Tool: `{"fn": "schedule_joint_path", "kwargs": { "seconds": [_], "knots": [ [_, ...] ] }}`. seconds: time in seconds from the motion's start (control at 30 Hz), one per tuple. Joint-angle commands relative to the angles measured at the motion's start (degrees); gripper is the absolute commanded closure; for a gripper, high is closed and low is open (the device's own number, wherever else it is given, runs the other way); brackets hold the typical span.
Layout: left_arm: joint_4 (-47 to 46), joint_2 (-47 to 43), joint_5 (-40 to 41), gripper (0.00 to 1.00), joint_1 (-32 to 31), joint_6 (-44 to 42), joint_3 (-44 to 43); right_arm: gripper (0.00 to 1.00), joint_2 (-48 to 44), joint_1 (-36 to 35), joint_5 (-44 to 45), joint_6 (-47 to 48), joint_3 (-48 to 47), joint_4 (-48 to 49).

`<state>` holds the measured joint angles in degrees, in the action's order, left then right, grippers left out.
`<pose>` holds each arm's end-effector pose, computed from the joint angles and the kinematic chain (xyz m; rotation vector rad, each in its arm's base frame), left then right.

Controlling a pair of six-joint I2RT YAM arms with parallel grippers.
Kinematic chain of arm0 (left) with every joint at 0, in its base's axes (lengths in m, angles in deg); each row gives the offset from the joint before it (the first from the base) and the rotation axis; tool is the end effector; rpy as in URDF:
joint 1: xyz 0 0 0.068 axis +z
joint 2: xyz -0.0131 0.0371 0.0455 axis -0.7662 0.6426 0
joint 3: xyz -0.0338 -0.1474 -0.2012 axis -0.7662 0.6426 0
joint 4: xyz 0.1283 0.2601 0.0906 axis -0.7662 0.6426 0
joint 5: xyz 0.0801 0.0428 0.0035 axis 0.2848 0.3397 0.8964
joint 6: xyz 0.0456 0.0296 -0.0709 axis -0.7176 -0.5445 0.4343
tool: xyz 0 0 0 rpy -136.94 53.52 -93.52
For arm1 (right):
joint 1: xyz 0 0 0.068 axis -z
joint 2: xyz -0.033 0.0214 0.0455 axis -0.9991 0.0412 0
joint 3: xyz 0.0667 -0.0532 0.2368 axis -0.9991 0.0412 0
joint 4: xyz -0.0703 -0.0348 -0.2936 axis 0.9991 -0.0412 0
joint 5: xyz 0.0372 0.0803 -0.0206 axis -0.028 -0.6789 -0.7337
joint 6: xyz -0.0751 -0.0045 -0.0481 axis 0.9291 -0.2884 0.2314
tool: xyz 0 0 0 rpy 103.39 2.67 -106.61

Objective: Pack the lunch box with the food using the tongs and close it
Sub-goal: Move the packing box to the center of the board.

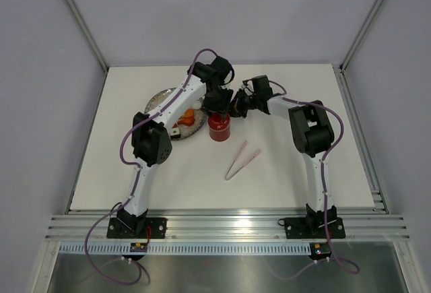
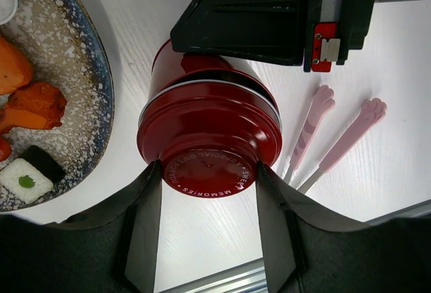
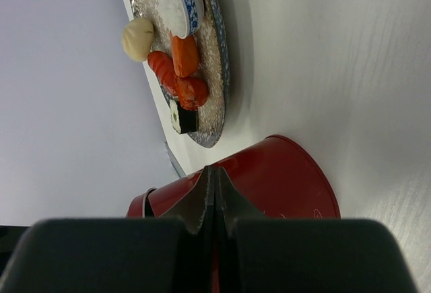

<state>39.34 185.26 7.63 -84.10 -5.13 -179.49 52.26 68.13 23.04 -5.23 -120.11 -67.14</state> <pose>0.4200 -0.2907 0.2179 0.4654 2.8247 -0.2865 0.4795 0.2317 0.0668 0.2218 2.5257 1.5244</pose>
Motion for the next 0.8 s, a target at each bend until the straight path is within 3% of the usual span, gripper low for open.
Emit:
{"fn": "schedule_joint_path", "kwargs": {
  "seconds": [0.0,0.27,0.77],
  "knots": [
    [0.6,-2.4,1.6,1.00,0.1,-1.6,0.3,1.00,-2.2,-1.5,-3.7,2.7,1.3,-2.7],
    [1.4,-7.0,3.6,1.00,-0.9,-1.4,4.5,1.00,-3.5,-1.6,-1.5,5.0,2.7,-4.6],
    [1.6,-12.3,3.6,1.00,-2.2,0.2,9.2,1.00,-8.0,-2.2,10.1,17.1,1.1,-19.1]
  ]
}}
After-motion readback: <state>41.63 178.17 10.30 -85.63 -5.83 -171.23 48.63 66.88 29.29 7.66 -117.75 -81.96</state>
